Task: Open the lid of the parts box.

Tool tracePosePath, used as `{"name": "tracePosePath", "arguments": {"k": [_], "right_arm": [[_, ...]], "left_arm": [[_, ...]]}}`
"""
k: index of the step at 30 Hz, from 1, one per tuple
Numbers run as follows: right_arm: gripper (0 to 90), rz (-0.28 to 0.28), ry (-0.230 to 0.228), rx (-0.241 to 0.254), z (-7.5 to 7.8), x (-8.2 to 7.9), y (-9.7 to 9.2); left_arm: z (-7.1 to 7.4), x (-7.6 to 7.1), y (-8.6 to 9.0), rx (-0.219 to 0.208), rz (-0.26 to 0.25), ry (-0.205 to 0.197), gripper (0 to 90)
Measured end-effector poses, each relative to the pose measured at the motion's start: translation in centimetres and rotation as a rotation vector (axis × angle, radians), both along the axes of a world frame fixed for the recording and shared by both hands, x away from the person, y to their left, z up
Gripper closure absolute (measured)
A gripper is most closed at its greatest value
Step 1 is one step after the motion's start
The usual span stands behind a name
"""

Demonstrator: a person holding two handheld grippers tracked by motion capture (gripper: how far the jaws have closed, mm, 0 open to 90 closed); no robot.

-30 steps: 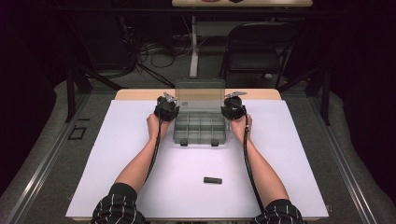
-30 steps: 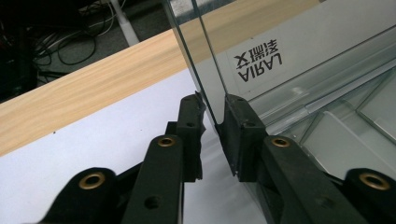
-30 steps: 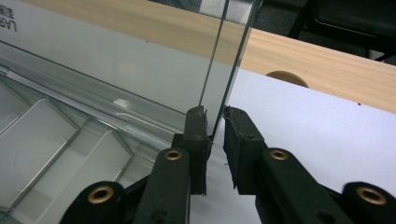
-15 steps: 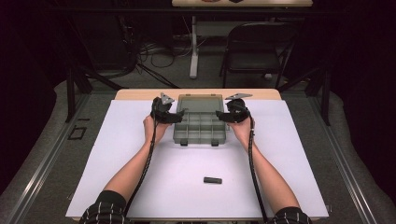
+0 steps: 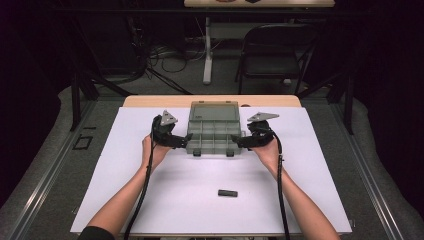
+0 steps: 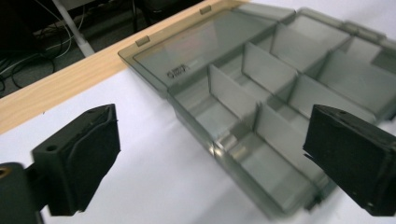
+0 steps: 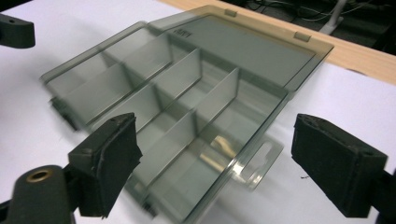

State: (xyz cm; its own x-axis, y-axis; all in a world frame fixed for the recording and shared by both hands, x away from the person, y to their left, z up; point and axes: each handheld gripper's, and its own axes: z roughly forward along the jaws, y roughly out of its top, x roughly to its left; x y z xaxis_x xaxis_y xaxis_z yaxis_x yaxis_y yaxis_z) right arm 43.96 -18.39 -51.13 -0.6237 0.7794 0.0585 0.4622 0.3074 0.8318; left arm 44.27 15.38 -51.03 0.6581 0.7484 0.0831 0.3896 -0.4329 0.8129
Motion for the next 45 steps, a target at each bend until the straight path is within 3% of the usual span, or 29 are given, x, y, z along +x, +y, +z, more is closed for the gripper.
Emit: {"name": "tracePosePath", "arguments": {"k": [9,16,22,28,35,45], "right_arm": [[4.4,0.049,0.002,0.008,-0.2,-3.1,-0.6],[1.7,0.081,-0.017,0.013,-0.1,-5.6,-0.8],[0.7,0.122,-0.019,0.006,-0.1,-7.6,-0.8],[0.0,0.146,-0.016,-0.003,-0.5,-9.0,-1.0],[0.0,0.165,-0.018,0.0,-0.9,-10.2,-1.5],[0.0,0.207,-0.018,-0.018,-1.1,-11.1,-1.2]], "left_arm": [[-1.3,-3.1,0.8,0.013,-0.026,0.019,0.3],[-1.3,-5.9,0.8,0.012,-0.058,0.001,0.1],[-1.9,-8.0,1.2,0.039,-0.077,-0.004,0.0],[-2.1,-9.3,2.4,0.018,-0.071,0.011,0.0],[-1.6,-10.5,3.7,-0.002,-0.052,-0.005,0.0],[-2.0,-11.6,4.1,-0.009,-0.07,0.013,0.0]]}}
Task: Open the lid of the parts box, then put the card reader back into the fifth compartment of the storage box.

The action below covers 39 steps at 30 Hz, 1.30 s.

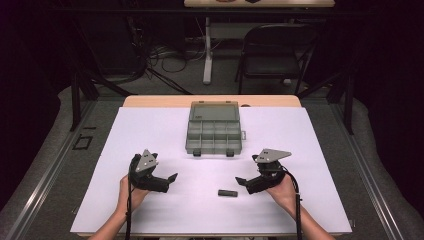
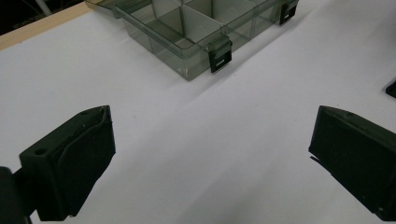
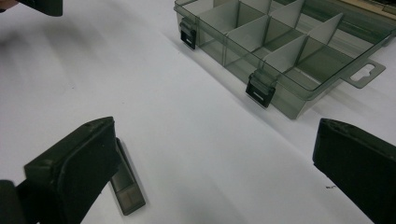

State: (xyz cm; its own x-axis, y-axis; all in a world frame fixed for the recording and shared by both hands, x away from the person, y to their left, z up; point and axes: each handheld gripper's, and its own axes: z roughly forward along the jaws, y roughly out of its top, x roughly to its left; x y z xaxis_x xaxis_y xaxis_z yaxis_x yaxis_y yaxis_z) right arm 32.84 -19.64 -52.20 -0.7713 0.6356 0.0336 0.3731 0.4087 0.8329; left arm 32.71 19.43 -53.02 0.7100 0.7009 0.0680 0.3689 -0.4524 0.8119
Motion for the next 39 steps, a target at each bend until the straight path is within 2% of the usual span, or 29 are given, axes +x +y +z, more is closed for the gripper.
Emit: {"name": "tracePosePath", "arguments": {"k": [15,19,25,30,39], "right_arm": [[0.0,0.031,0.01,-0.003,-0.1,0.3,0.0],[0.0,0.054,0.012,-0.02,0.0,0.3,0.3],[0.0,0.101,0.056,-0.045,-0.3,0.4,0.8],[0.0,0.11,0.053,-0.043,-0.1,0.4,0.9],[0.0,0.147,0.048,-0.071,0.5,0.1,1.4]], "left_arm": [[0.0,0.0,0.5,0.0,0.002,-0.014,0.0],[0.0,-0.1,0.6,-0.003,0.001,-0.014,0.0],[0.0,-0.1,0.6,-0.012,-0.003,-0.004,0.0],[0.0,-0.2,0.6,-0.016,-0.002,-0.002,0.0],[0.0,-0.2,0.5,-0.018,-0.004,-0.003,0.0]]}}
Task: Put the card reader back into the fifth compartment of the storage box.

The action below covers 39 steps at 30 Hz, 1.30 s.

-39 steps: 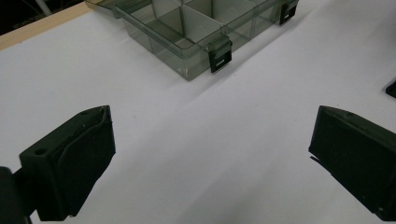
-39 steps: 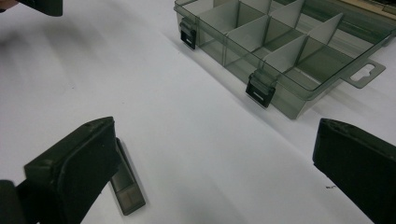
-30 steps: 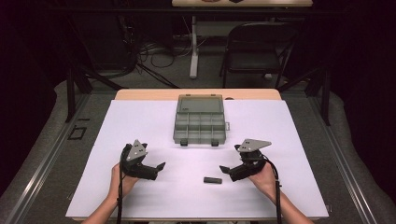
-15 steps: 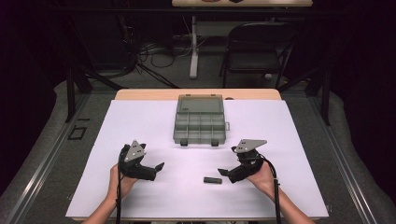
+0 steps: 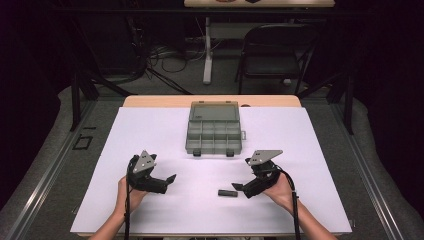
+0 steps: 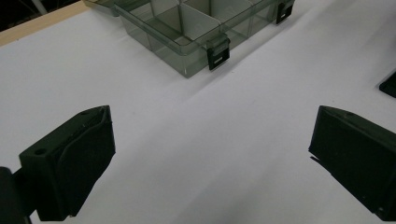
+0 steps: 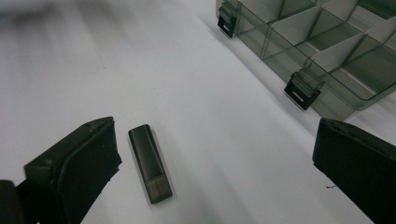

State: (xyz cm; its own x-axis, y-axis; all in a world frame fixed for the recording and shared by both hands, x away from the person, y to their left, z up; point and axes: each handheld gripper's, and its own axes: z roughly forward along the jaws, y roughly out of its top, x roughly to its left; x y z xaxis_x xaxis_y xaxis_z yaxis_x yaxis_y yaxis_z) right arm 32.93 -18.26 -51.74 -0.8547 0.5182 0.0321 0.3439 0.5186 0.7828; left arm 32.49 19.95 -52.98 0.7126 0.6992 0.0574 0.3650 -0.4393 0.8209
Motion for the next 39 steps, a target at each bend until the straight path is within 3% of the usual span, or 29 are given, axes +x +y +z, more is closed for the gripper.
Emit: {"name": "tracePosePath", "arguments": {"k": [13,25,39], "right_arm": [[0.0,0.052,-0.004,-0.034,0.5,-0.4,1.0],[0.0,0.129,-0.007,-0.12,1.0,-0.8,2.9],[0.0,0.173,0.012,-0.244,1.1,-1.2,4.2]], "left_arm": [[0.0,-0.1,0.0,0.007,-0.006,0.001,0.1],[0.0,-0.2,0.0,0.014,-0.004,-0.006,0.0],[-0.1,-0.1,-0.1,0.019,-0.005,0.002,0.1]]}}
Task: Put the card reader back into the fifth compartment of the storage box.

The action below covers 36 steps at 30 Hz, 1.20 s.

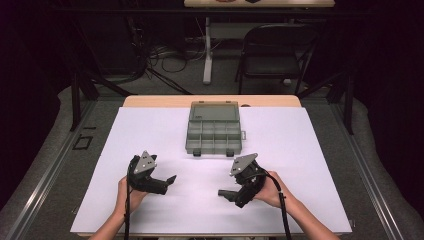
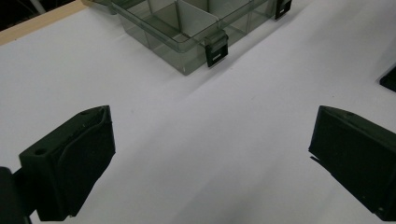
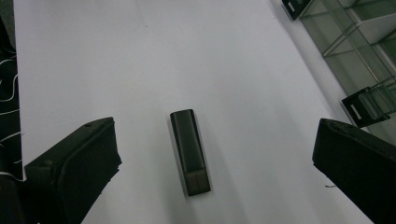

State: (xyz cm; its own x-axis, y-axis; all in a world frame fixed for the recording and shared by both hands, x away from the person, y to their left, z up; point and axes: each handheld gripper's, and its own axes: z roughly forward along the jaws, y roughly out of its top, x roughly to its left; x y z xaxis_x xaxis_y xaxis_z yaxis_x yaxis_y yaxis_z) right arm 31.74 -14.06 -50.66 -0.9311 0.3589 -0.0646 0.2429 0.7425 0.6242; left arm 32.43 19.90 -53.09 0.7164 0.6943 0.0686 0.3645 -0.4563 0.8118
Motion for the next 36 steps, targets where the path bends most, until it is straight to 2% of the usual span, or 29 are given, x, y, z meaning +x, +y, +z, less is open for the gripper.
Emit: {"name": "tracePosePath", "arguments": {"k": [16,29,36], "right_arm": [[0.0,0.05,0.017,-0.118,0.1,-0.1,1.1],[0.0,0.07,0.039,-0.159,-0.2,0.2,1.4],[2.5,0.085,0.051,-0.214,-0.8,0.3,1.9]], "left_arm": [[0.0,0.1,0.1,-0.007,0.0,0.004,0.0],[0.0,0.1,0.1,-0.004,-0.004,0.004,0.0],[0.0,0.2,0.1,0.001,-0.009,0.003,0.0]]}}
